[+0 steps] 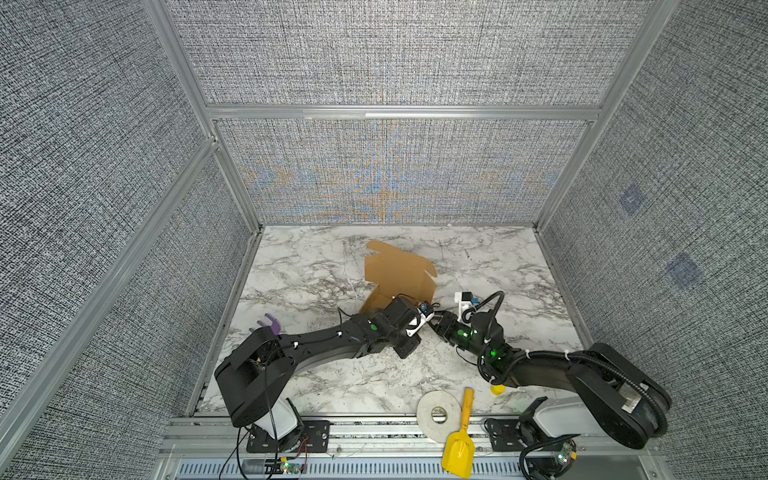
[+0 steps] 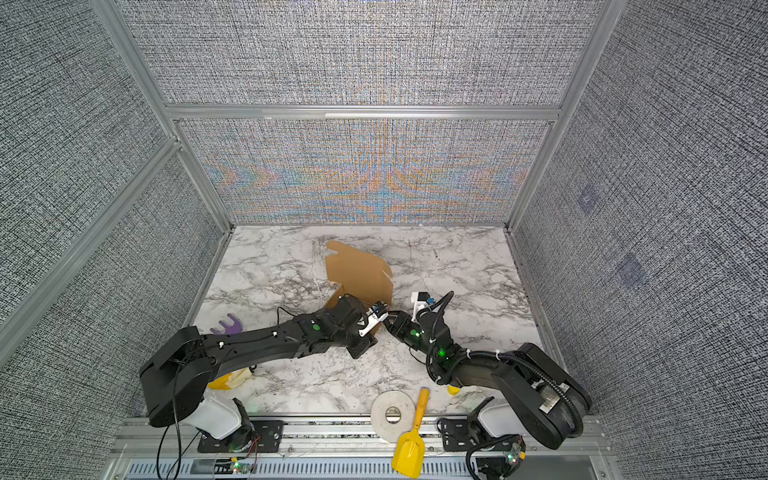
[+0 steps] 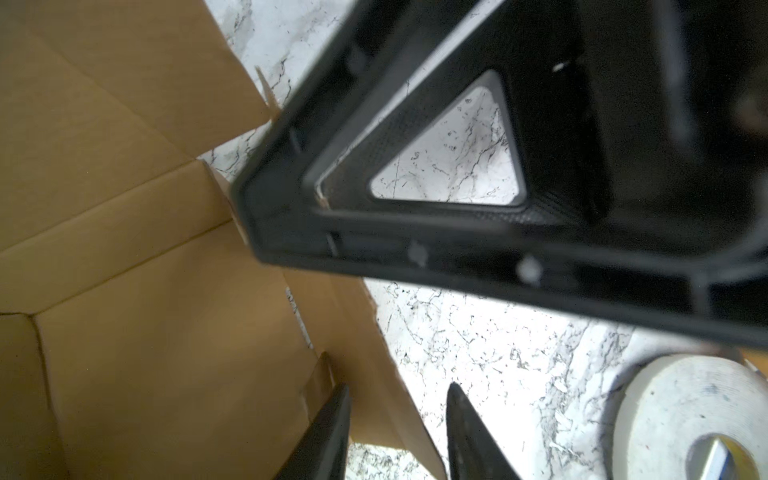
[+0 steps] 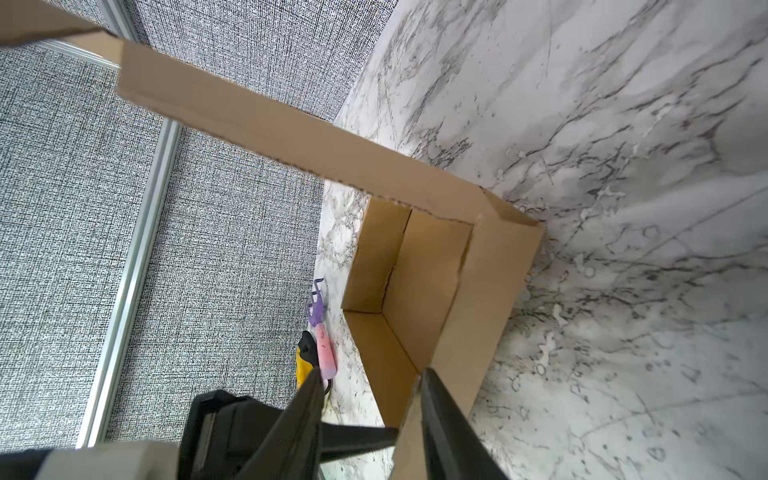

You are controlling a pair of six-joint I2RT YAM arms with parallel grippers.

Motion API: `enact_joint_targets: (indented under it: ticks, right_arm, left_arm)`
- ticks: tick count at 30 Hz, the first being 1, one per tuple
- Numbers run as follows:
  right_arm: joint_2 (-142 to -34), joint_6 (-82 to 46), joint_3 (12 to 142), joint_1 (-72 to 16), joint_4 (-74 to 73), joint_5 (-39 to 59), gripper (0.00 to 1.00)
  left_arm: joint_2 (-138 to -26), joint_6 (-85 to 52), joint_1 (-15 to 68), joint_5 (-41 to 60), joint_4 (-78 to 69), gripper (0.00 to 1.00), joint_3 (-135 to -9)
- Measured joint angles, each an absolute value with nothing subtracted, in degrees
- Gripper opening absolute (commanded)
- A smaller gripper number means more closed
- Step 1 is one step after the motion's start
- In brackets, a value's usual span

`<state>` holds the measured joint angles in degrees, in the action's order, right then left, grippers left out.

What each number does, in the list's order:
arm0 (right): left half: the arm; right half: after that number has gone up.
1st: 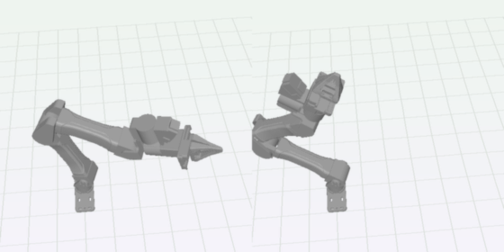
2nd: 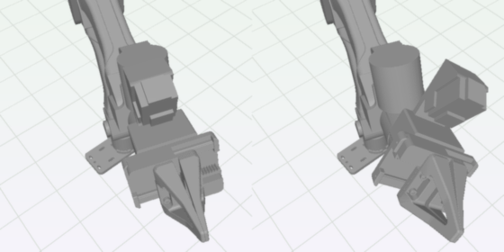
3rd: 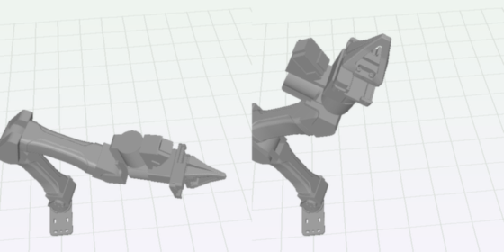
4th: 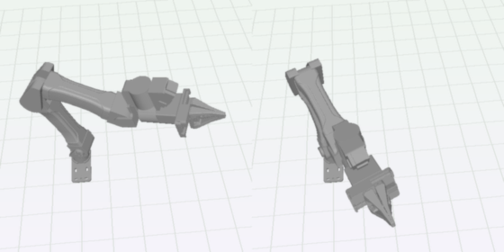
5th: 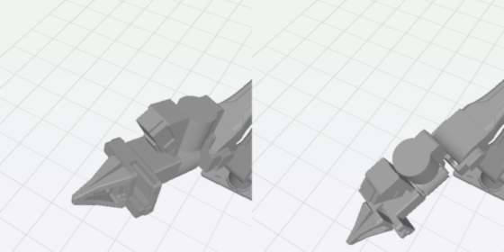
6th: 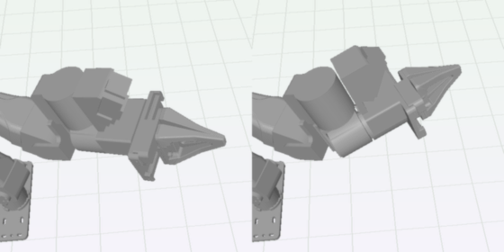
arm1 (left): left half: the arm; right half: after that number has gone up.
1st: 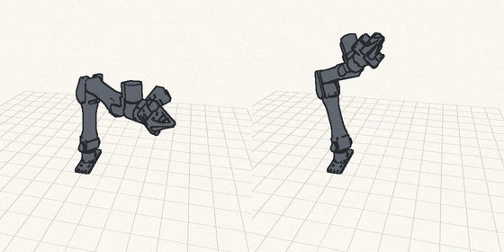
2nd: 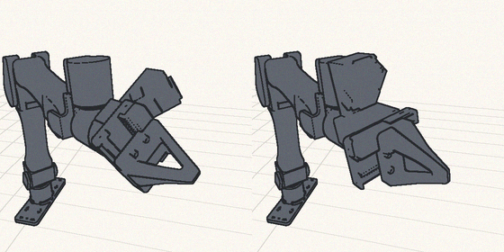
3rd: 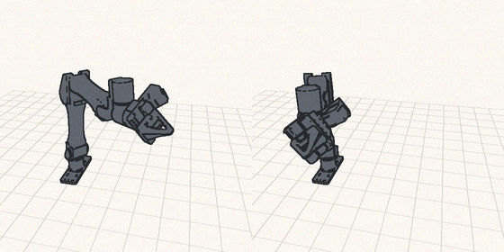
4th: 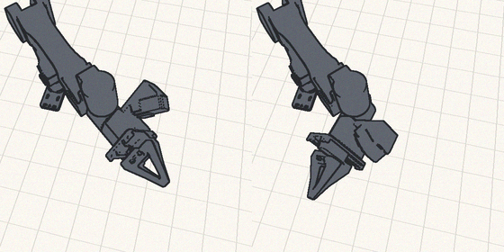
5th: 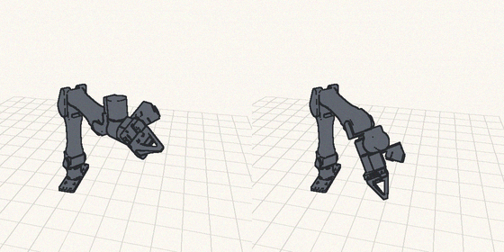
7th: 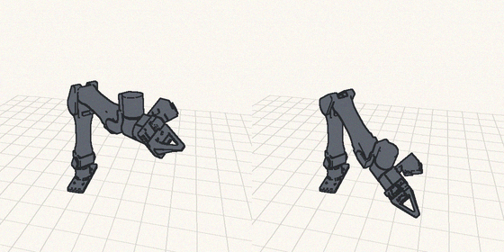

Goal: Fold the paper box

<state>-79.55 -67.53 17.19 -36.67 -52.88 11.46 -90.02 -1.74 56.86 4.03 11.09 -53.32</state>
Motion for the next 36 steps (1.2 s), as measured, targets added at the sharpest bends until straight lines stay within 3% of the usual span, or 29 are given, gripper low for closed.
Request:
enact_joint_targets:
  ticks: [14,25,36]
  right_arm:
    - [-77.38,-67.20,17.15,-36.34,-52.77,11.44,0.40]
    - [-71.40,-66.83,15.29,-36.34,-50.33,10.94,0.41]
    - [-44.23,-63.31,10.83,-37.10,-28.23,3.46,0.50]
  left_arm:
    - [-89.86,-1.76,56.86,3.01,10.70,0.04,-53.45]
    - [-89.27,-3.60,54.87,1.67,9.39,0.02,-53.17]
    - [-92.07,-7.14,50.00,5.91,8.71,0.02,-55.99]
